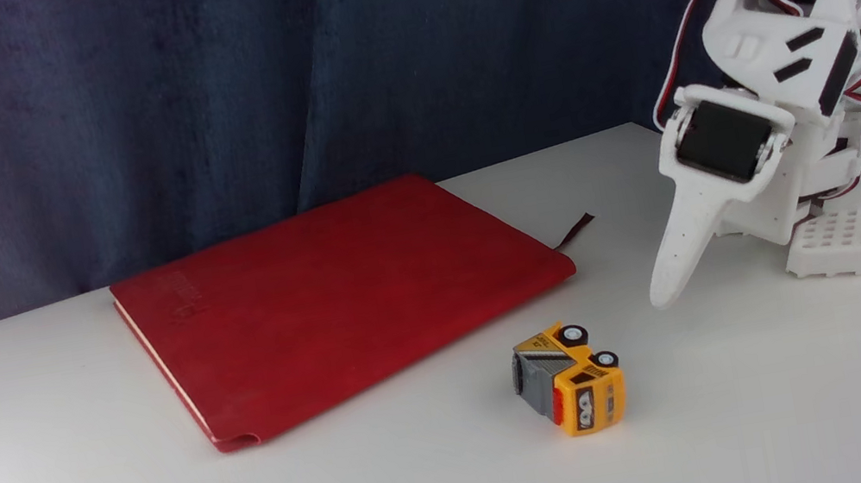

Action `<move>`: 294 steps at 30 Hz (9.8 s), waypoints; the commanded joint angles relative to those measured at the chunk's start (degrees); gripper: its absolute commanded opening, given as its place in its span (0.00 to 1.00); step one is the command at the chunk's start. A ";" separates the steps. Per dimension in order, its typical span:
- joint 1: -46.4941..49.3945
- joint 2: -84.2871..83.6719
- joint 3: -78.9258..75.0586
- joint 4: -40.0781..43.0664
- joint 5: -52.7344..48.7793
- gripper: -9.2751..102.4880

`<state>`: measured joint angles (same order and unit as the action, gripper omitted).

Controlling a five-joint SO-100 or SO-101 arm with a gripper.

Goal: Grasp a toy truck onto the red notebook.

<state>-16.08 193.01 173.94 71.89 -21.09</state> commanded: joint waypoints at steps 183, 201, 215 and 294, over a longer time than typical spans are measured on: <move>35.86 -111.09 -82.88 1.58 -16.00 0.27; 23.73 -74.62 -57.57 5.80 -16.52 0.28; -1.85 -48.78 -32.34 -12.66 2.64 0.18; 13.97 0.97 1.14 -6.59 5.45 0.08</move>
<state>-2.20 192.92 175.43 65.13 -15.82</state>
